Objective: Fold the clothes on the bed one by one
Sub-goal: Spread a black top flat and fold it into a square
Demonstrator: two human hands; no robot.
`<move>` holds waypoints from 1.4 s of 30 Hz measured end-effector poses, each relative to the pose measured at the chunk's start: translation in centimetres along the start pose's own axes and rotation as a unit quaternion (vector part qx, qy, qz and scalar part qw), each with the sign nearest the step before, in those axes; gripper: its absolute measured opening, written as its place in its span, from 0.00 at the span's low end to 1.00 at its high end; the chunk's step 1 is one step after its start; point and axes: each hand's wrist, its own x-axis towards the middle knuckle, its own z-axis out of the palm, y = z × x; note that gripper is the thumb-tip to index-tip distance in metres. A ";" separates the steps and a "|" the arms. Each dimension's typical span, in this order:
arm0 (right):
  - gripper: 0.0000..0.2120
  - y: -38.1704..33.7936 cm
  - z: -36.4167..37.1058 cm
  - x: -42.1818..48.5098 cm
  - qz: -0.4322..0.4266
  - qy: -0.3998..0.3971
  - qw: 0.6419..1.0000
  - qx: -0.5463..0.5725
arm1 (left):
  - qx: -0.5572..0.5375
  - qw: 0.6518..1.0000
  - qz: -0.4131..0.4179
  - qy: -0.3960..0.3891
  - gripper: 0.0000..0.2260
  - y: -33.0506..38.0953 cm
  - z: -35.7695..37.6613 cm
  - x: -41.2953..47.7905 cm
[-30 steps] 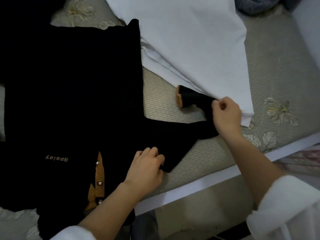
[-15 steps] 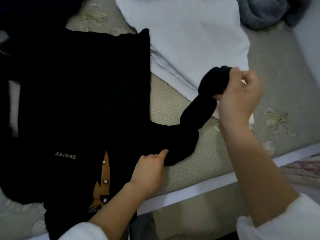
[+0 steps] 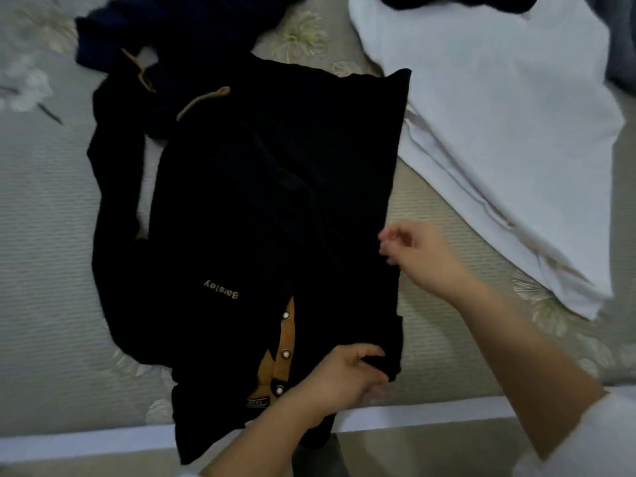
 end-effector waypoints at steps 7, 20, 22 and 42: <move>0.23 2.2 6.0 -1.7 -0.065 -0.061 0.983 -0.158 | -0.164 0.945 0.089 0.268 0.12 5.4 -9.1 -1.5; 0.21 -0.4 8.9 -1.2 -0.103 -0.128 0.959 -0.231 | 0.238 0.780 0.234 0.530 0.29 19.8 -28.7 -1.2; 0.26 -0.5 9.5 -1.3 -0.083 -0.087 0.977 -0.176 | 0.284 0.792 0.215 0.496 0.30 21.3 -29.7 -0.9; 0.09 -3.2 12.9 -1.2 -0.243 0.006 0.930 -0.275 | 0.103 0.874 0.215 0.424 0.15 19.2 -35.9 -3.4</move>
